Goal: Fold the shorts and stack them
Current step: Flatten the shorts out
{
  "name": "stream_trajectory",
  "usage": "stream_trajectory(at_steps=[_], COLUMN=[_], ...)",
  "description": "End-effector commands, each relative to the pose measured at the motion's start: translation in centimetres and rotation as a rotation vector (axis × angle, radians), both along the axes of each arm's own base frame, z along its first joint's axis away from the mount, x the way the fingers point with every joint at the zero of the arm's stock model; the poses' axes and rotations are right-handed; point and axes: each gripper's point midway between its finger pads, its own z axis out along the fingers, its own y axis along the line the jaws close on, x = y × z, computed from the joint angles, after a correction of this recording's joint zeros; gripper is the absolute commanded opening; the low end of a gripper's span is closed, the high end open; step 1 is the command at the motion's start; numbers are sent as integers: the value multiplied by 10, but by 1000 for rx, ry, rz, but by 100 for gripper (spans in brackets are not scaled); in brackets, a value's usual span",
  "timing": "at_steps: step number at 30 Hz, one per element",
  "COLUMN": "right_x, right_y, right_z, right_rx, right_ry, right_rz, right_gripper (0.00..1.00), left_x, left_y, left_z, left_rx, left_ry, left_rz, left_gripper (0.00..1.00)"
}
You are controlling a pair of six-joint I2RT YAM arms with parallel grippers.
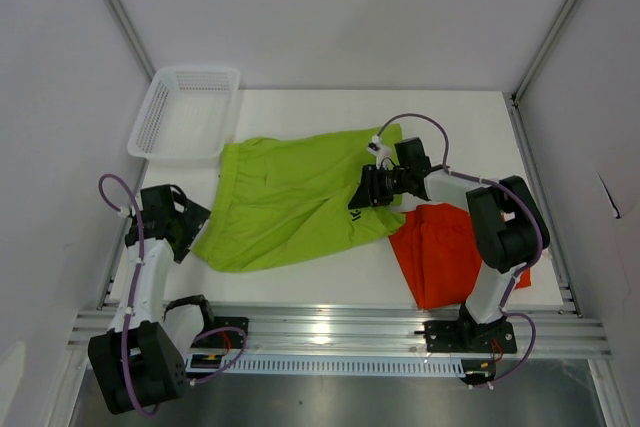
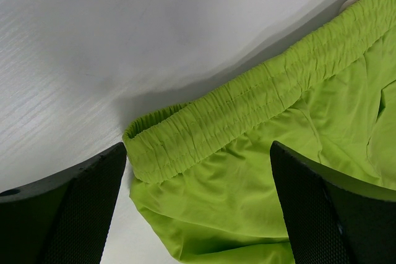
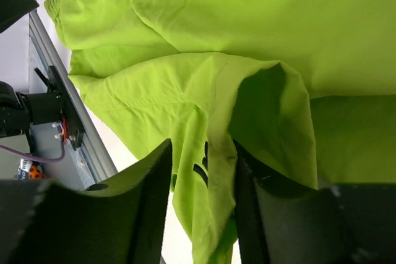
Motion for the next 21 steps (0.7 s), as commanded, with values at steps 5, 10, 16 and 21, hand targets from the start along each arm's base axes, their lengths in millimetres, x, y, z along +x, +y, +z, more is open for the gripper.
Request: stream_trajectory(at_steps=[5,10,16,21], right_x=[1,9,62,111], right_y=[7,-1,-38,-60], right_z=[5,22,78,92], right_rx=[12,44,209,213], right_ry=[-39,-70,-164,-144], right_rz=[35,-25,-233,-367], right_gripper=[28,0,0,0], left_x=[5,5,7,13], left_y=[1,0,-1,-6], left_z=[8,8,9,10], left_rx=[13,14,12,9], left_ry=[-27,-27,-32,-50], left_rz=[-13,-19,-21,-52], left_gripper=[98,98,99,99])
